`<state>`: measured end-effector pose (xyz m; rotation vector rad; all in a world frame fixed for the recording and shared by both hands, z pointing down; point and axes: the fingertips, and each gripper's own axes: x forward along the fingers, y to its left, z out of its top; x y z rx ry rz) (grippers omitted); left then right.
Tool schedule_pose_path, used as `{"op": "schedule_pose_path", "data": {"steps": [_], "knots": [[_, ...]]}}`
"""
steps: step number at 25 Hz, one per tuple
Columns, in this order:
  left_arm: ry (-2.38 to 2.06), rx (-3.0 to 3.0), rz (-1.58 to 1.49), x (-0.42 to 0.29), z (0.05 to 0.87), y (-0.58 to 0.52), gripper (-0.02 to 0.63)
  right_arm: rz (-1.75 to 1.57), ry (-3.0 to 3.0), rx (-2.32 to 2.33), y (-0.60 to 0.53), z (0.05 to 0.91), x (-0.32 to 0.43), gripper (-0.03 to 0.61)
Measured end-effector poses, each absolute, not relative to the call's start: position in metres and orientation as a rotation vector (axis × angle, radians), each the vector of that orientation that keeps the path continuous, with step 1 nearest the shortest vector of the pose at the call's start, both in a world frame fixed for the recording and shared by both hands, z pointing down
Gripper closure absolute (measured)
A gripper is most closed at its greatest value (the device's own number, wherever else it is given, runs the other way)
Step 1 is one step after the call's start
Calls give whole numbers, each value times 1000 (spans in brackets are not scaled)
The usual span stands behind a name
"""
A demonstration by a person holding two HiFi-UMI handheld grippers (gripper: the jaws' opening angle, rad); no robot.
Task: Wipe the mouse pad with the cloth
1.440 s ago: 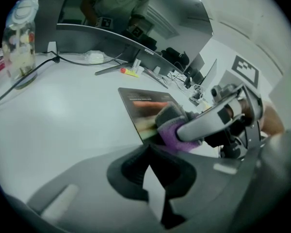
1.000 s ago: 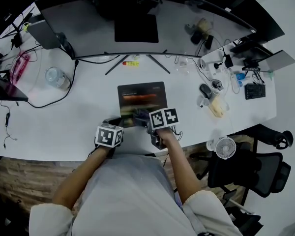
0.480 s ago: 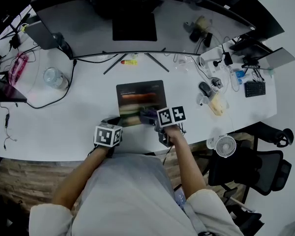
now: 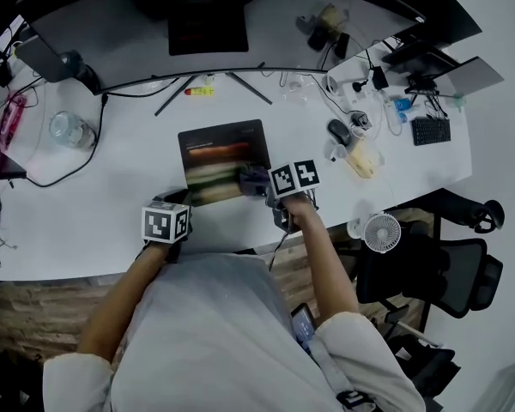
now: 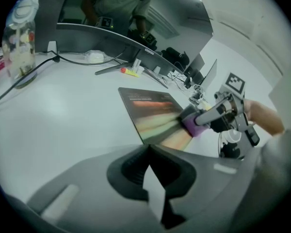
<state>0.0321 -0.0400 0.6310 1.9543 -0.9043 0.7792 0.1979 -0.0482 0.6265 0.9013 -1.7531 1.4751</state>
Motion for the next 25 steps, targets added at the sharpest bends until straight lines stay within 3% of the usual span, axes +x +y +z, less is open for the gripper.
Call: {"op": "schedule_pose_path", "data": {"steps": [25], "knots": [[-918, 1990, 827, 33, 631, -38, 614, 1260, -1679, 951, -43, 618, 263, 368]]}}
